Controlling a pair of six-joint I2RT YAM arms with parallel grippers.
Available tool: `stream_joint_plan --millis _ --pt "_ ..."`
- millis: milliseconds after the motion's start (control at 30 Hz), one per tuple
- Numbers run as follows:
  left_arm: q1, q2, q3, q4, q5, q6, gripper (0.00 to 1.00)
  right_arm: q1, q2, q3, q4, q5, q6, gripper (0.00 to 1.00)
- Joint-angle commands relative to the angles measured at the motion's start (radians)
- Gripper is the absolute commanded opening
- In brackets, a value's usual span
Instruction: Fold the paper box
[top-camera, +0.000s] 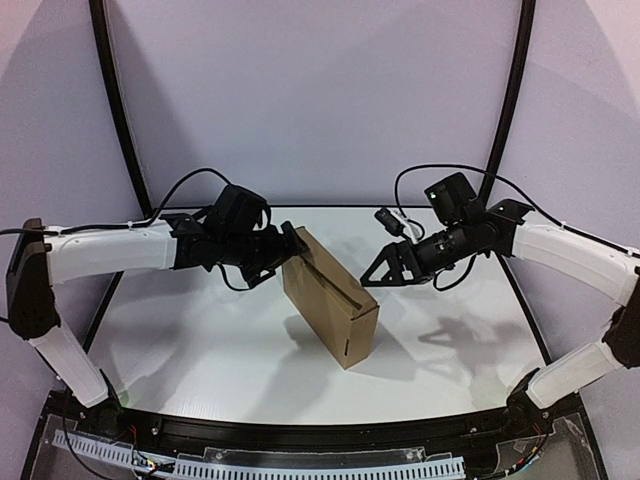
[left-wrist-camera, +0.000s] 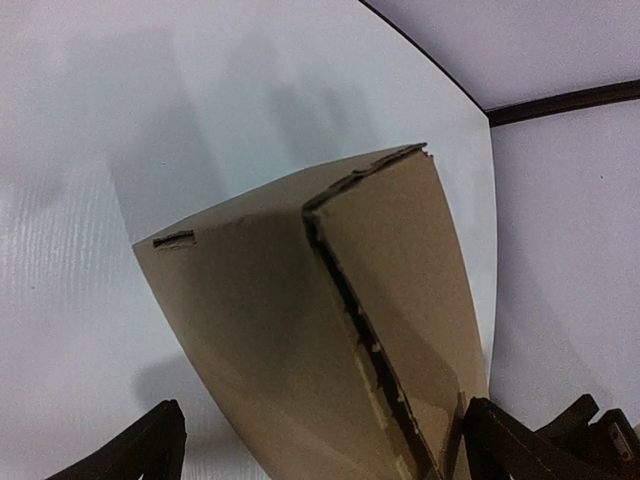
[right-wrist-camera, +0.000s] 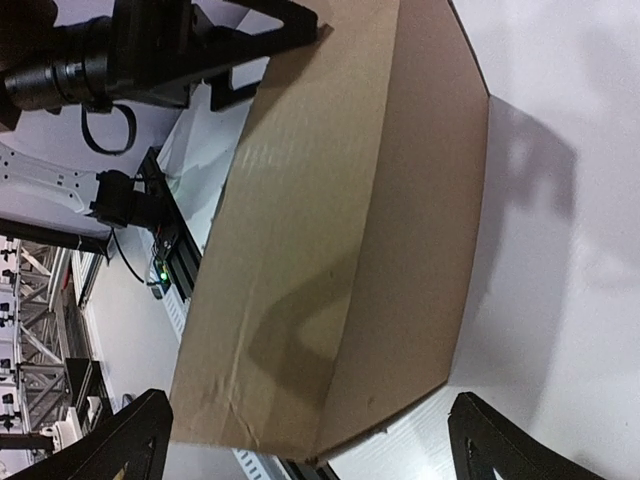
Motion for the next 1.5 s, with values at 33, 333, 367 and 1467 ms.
stream_joint_plan --millis 33,333,367,1467 --pt "-0.008 -0.081 -0.013 -0.111 -0.076 -0.001 0.99 -0.006 -0.057 -0.036 -0.062 0.007 -0.05 0.98" --pt "-0.117 0.026 -0.01 0.09 0.063 -0.08 0.99 -0.007 -0.028 -0.066 0.0 -0.109 -0.042 0.97" --pt "-0.129 0.034 -0.01 0.099 0.06 -0.092 0.98 -0.005 -0.021 -0.071 0.0 -0.117 -0.048 0.97" --pt "-0.188 0.117 -0.046 0.131 -0.034 -0.197 0.87 0.009 0.128 -0.247 -0.015 0.132 -0.071 0.87"
